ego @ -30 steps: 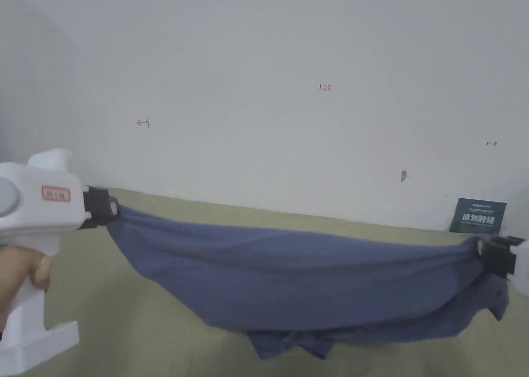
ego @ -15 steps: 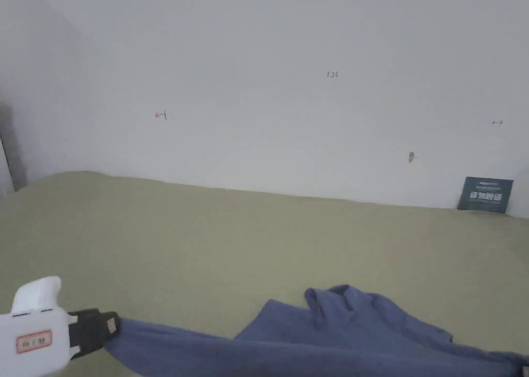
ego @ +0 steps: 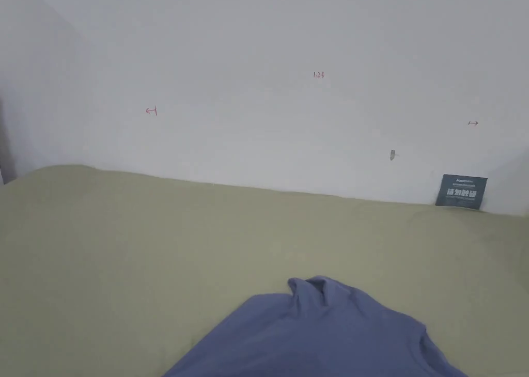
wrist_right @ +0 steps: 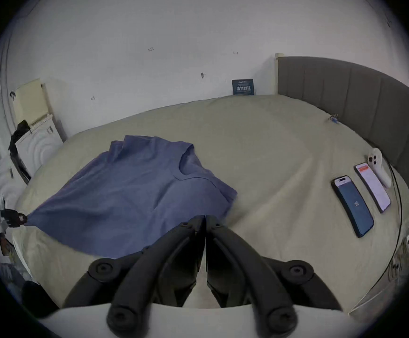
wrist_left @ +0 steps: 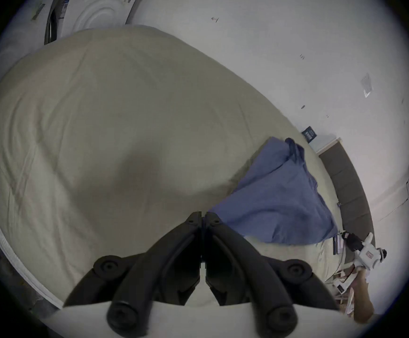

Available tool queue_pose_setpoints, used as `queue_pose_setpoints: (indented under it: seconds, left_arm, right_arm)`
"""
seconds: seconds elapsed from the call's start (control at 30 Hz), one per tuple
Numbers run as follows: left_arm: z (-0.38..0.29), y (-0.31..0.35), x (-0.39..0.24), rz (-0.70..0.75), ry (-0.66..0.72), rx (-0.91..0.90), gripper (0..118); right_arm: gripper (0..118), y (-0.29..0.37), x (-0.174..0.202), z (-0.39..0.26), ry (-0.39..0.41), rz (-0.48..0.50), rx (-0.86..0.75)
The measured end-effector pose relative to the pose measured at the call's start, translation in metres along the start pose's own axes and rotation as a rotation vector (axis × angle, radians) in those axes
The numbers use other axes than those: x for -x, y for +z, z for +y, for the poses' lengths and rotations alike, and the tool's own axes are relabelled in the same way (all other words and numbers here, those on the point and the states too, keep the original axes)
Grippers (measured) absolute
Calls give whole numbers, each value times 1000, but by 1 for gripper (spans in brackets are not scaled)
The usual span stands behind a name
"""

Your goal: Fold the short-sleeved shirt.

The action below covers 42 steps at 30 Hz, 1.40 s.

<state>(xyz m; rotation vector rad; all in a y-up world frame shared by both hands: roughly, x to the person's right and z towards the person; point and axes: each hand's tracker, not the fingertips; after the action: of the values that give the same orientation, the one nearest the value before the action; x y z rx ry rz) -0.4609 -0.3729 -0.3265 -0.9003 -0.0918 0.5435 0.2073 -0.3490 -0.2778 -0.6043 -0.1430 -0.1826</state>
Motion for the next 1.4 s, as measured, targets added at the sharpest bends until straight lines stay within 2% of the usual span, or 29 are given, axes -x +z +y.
queue_pose_setpoints:
  seconds: [0.1,0.2,0.27,0.37,0.43,0.47,0.5,0.53,0.63,0.97,1.03,1.1,1.17,1.2,1.23,1.27,1.33,1.4]
  left_arm:
    - [-4,13,0,82,-45,-136,53]
    - [6,55,-11,189,-124,-438,54]
    - [16,83,-23,202,-217,-615,60]
    - [29,106,-42,184,-315,-640,61]
    - [30,110,-52,159,-365,-620,57]
    - [26,112,-62,149,-389,-619,45]
    - [21,110,-70,139,-413,-610,22]
    - [16,106,-76,161,-442,-593,6]
    - [-5,95,-85,127,-527,-552,0]
    - [7,67,-70,64,-510,-430,0]
    - [20,61,-66,27,-470,-348,0]
    - [42,42,-53,-22,-415,-186,2]
    - [57,24,-41,12,-366,-80,13]
    - [62,15,-35,33,-351,-31,33]
    - [66,7,-29,52,-334,15,78]
    - [63,-1,-26,65,-330,69,106]
    - [53,-15,-22,96,-331,119,115]
    - [48,-23,-13,76,-333,129,115]
  right_arm:
    - [7,14,11,5,48,8,-77]
    - [7,33,29,19,158,-10,-150]
    - [7,48,41,33,216,20,-214]
    - [7,65,58,48,200,55,-269]
    - [7,71,67,53,195,71,-272]
    - [7,72,72,53,193,71,-279]
    - [7,73,76,52,197,76,-282]
    - [7,74,80,50,199,80,-282]
    - [7,74,90,40,213,75,-262]
    - [7,70,96,35,213,88,-250]
    - [7,67,96,36,223,82,-240]
    - [7,62,95,37,232,87,-226]
    - [7,54,94,37,239,88,-203]
    - [7,50,93,37,241,87,-194]
    - [7,45,93,37,242,83,-183]
    - [7,40,92,37,243,80,-170]
    - [7,30,91,36,242,79,-142]
    - [7,20,90,34,246,84,-115]
